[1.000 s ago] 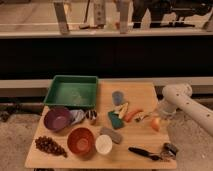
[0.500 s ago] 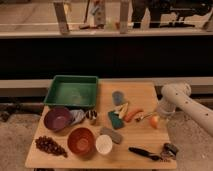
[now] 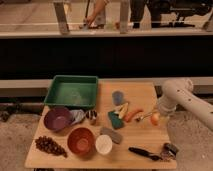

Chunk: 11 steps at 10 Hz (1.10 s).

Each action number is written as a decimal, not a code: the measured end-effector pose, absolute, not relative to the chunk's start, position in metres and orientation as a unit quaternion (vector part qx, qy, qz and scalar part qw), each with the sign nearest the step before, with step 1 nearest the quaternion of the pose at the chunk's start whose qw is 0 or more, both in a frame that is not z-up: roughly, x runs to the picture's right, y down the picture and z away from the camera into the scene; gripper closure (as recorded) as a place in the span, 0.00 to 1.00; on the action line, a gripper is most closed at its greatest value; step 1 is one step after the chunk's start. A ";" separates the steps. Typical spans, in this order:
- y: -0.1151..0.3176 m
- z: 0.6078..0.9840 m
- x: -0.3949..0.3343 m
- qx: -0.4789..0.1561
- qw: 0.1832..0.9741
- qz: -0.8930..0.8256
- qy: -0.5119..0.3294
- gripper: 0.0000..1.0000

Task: Place apple in red bowl

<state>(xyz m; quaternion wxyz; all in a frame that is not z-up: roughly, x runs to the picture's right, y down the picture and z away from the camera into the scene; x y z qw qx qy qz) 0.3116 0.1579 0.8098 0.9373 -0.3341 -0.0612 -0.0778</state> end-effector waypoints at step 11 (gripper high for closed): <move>0.139 0.765 0.254 -0.326 0.928 -0.158 -0.085 1.00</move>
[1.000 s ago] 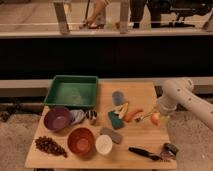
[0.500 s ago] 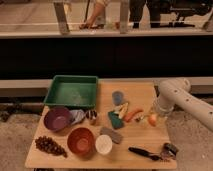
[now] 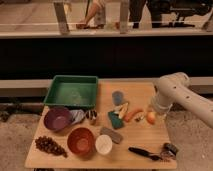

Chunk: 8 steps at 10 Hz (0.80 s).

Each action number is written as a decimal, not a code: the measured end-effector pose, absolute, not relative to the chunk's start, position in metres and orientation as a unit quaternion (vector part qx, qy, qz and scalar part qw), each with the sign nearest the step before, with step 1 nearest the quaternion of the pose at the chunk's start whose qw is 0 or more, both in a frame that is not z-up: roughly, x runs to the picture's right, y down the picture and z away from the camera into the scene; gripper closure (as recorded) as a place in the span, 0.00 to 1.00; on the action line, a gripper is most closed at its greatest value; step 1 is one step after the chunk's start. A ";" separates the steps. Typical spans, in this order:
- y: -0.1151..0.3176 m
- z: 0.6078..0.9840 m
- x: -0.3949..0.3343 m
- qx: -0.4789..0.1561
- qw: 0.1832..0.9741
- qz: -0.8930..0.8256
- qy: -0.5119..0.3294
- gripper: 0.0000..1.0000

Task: Place apple in red bowl

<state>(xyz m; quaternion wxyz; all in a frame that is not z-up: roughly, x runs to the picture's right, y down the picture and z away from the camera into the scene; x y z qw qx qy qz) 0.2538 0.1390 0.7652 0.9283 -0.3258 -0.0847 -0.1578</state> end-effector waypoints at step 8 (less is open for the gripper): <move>0.138 0.743 0.179 -0.328 0.909 -0.230 -0.117 1.00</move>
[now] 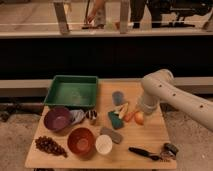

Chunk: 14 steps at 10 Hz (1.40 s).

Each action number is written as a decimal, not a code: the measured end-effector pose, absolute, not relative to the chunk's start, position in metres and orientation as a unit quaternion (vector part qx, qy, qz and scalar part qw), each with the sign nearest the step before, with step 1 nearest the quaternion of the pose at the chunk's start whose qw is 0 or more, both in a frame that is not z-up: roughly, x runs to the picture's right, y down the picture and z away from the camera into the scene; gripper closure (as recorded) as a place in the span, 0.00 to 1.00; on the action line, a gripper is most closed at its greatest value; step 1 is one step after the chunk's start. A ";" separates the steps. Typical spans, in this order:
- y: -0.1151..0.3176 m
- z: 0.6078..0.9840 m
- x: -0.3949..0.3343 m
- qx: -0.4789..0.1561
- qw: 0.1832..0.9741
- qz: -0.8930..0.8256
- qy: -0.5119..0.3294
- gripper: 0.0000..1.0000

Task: Place apple in red bowl

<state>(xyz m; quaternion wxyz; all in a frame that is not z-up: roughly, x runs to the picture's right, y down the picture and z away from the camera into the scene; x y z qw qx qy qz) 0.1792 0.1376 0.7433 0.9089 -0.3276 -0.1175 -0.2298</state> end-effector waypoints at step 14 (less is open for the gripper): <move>0.150 0.711 0.037 -0.314 0.868 -0.351 -0.159 1.00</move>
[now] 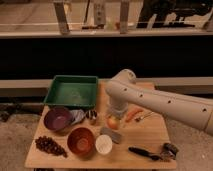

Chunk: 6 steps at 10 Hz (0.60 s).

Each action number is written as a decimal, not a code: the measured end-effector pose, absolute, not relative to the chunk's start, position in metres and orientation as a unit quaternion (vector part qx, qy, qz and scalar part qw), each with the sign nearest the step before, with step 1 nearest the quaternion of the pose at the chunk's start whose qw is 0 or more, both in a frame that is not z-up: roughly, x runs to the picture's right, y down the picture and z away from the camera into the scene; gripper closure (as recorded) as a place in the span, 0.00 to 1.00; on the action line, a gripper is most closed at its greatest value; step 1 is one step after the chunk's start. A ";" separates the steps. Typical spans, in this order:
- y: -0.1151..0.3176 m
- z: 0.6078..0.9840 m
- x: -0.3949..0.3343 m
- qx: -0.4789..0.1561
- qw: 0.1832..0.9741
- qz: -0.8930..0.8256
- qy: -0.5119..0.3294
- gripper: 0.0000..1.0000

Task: Place apple in red bowl

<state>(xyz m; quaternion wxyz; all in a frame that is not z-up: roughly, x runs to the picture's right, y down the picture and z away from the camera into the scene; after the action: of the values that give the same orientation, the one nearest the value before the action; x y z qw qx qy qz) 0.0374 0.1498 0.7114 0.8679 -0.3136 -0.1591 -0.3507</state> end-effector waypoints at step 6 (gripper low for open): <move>0.168 0.704 -0.035 -0.299 0.848 -0.399 -0.180 1.00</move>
<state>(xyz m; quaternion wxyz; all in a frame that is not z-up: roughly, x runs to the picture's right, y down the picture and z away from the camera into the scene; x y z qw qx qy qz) -0.0351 0.1676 0.7036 0.8480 -0.2994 -0.1797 -0.3988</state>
